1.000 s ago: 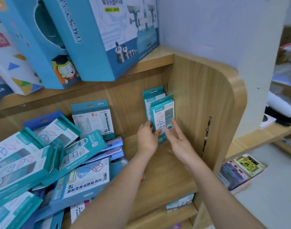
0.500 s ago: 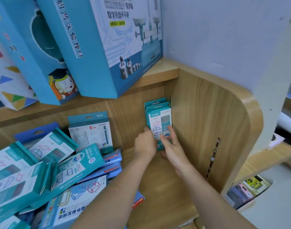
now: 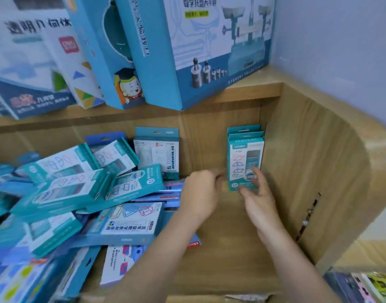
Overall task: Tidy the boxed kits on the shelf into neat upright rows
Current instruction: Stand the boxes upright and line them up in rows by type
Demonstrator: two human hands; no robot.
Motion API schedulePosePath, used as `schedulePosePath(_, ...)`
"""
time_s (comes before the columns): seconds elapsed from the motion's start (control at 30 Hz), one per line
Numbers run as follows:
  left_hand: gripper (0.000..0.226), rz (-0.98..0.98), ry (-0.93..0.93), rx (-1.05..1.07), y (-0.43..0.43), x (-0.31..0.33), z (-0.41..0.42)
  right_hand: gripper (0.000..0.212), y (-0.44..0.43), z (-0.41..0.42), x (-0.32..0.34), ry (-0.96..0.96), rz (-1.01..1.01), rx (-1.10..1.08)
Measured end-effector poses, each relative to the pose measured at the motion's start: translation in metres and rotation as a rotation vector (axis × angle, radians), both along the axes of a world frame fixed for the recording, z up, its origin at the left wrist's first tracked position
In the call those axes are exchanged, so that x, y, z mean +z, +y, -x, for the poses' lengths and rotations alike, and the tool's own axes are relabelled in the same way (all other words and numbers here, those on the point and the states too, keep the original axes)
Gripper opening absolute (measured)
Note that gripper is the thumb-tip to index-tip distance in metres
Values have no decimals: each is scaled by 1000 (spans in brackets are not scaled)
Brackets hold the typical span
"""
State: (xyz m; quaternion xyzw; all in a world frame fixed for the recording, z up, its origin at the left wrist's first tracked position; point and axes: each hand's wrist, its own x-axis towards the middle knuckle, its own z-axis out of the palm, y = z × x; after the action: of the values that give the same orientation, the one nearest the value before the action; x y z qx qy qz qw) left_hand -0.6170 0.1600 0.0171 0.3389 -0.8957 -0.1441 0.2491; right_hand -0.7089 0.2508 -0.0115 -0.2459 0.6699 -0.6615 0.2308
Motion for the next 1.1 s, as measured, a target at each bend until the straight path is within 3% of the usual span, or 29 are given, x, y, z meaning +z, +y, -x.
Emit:
schedulePosePath(0.2, 26, 12, 187, 139, 31, 7, -90, 45, -12, -23, 18, 134, -2, 206)
schedulePosePath(0.5, 20, -38, 234, 430, 19, -8, -212, 40, -52, -119, 22, 415, -25, 603)
schedulePosePath(0.7, 17, 11, 327, 577, -29, -4, -295, 34, -86, -185, 43, 585, -103, 584)
schedulePosePath(0.83, 22, -5, 384, 613, -87, 1, -336, 51, -120, -216, 54, 706, -317, 500)
schedulePosePath(0.97, 43, -222, 294, 554, -129, 2, -350, 62, -141, -235, 53, 655, -460, 396)
schedulePosePath(1.1, 51, -274, 291, 506, -129, 1, -354, 51, -142, -247, 54, 551, -353, 316)
